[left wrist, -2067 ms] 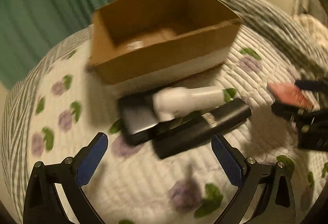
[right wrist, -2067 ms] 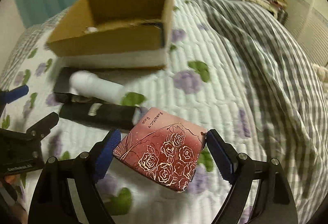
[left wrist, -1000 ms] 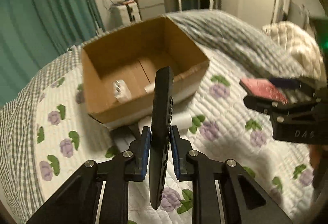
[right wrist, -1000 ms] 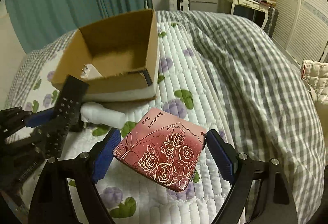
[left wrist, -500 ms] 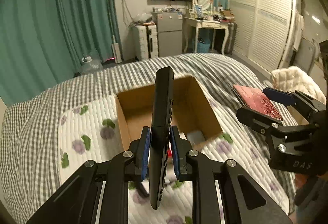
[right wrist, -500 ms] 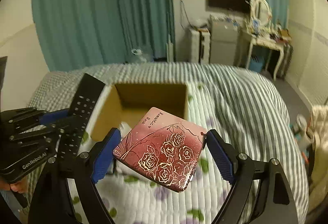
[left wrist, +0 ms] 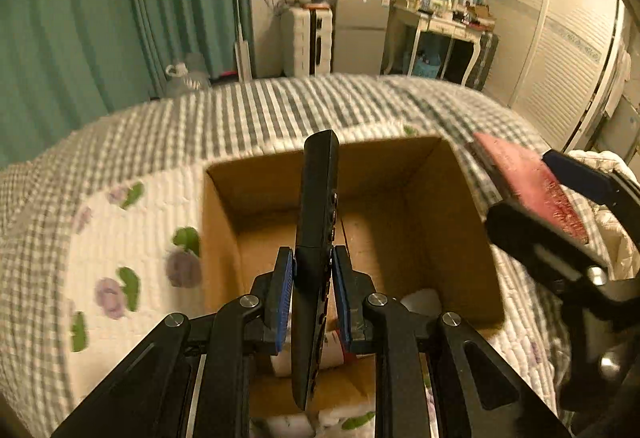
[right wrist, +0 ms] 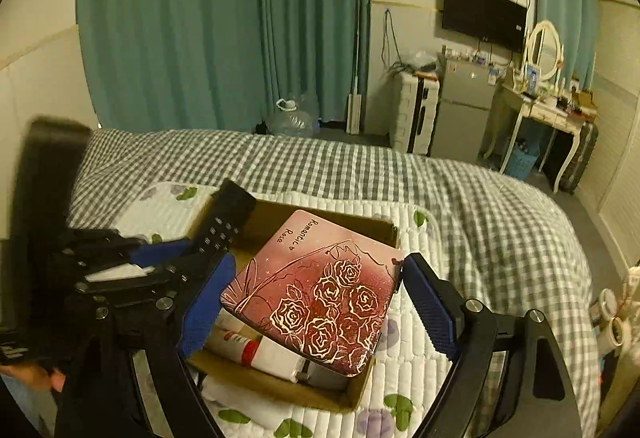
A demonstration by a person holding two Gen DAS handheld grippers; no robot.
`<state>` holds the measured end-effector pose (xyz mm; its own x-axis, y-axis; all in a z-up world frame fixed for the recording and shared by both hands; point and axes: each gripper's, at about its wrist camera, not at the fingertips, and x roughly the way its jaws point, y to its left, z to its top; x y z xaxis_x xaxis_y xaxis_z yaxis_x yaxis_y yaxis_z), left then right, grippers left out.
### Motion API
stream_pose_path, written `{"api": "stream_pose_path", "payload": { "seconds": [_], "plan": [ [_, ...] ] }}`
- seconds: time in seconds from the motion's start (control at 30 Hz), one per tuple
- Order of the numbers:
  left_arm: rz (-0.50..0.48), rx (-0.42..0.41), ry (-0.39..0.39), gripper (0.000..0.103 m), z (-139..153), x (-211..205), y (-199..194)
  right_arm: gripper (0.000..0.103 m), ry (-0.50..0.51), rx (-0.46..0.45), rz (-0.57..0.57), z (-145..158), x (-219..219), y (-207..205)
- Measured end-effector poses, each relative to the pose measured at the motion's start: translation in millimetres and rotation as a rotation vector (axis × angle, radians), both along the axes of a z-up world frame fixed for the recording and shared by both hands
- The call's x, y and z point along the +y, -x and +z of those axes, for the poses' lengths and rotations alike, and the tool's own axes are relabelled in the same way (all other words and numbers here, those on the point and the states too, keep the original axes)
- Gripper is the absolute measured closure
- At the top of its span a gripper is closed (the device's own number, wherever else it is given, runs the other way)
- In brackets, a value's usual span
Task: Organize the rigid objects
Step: 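Lower the remote and card case into the box and open both tools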
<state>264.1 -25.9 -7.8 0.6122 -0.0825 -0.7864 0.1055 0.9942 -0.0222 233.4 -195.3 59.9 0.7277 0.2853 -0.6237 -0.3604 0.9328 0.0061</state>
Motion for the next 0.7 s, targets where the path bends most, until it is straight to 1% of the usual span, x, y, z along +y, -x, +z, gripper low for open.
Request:
{"api": "stream_pose_path", "payload": {
  "seconds": [0.07,0.17,0.23,0.27,0.33,0.37,0.4,0.47,0.63,0.67,0.7],
  "plan": [
    [-0.003,0.02,-0.003,0.084,-13.4,-3.5,-9.5,0.018,-0.001,0.012,0.002,-10.6,-3.6,-6.3],
    [-0.009,0.026,0.005,0.083,-24.2,-8.8,-17.3,0.018,-0.006,0.029,0.004,-29.5,-11.5,-16.1],
    [-0.004,0.018,0.003,0.083,-28.9,-9.2,-20.2,0.018,-0.025,0.039,0.009,-38.4,-15.6,-23.1],
    [-0.005,0.019,-0.003,0.081,-30.4,-10.6,-21.0,0.018,-0.029,0.039,0.009,-41.3,-17.2,-25.9],
    [-0.003,0.002,-0.009,0.079,-27.8,-12.1,-20.7,0.018,-0.025,0.02,0.003,-45.0,-19.7,-27.2],
    [-0.003,-0.009,-0.013,0.075,-24.9,-11.3,-19.7,0.018,-0.024,0.017,0.003,-45.0,-21.0,-29.1],
    [0.001,-0.021,-0.018,0.067,-20.4,-10.6,-17.2,0.018,-0.024,0.014,0.007,-45.1,-21.7,-28.3],
    [0.008,-0.053,-0.033,0.055,-9.1,-7.1,-10.2,0.017,-0.03,0.004,0.006,-42.2,-22.9,-22.7],
    [0.029,-0.111,-0.077,0.055,14.7,9.1,13.4,0.017,-0.021,-0.023,0.001,-28.5,-24.3,-18.7],
    [0.038,-0.123,-0.078,0.052,17.8,14.2,19.7,0.017,-0.022,-0.024,0.004,-27.2,-22.0,-18.1],
    [0.047,-0.131,-0.079,0.045,20.1,19.7,26.8,0.017,-0.022,-0.022,0.013,-27.6,-19.6,-20.0]
  ]
}}
